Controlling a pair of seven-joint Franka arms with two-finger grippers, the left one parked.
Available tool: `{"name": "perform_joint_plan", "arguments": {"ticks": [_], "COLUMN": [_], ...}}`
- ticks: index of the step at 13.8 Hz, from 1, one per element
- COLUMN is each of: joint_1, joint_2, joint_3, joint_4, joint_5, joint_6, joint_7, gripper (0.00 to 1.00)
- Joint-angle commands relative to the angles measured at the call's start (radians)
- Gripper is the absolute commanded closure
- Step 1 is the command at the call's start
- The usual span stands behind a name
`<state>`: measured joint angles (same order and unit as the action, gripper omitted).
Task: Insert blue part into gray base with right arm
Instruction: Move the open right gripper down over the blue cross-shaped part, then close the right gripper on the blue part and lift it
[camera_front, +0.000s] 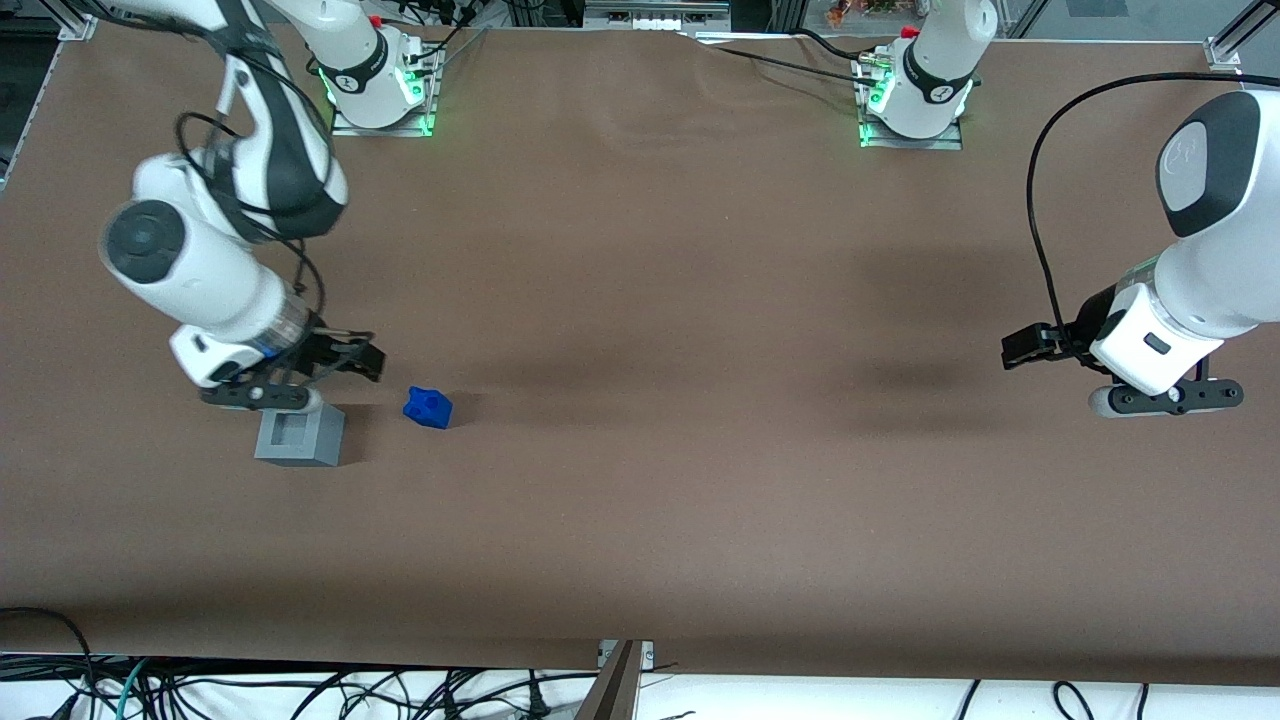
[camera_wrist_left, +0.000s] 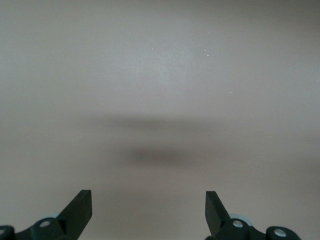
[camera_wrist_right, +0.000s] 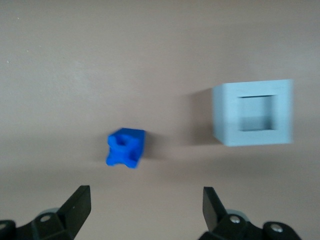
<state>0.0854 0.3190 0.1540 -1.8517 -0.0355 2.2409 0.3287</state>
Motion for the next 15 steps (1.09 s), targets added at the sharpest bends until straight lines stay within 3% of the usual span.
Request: {"name": "perform_joint_plan", "arguments": {"ticks": [1, 7, 12, 14, 15], "joint_1": [-0.003, -0.003, -0.001, -0.001, -0.001], "joint_2": [0.037, 0.173, 0.219, 0.230, 0.227], "joint_3": [0.022, 0.024, 0.026, 0.026, 0.026], "joint_4": [-0.085, -0.089, -0.089, -0.089, -0.089], "joint_5": [-0.007, -0.012, -0.018, -0.018, -0.018], "joint_6": [0.194, 0.379, 0.436, 0.444, 0.444], "joint_7": [0.046, 0.055, 0.055, 0.055, 0.053], "gripper": [0.01, 0.01, 0.06, 0.20, 0.34]}}
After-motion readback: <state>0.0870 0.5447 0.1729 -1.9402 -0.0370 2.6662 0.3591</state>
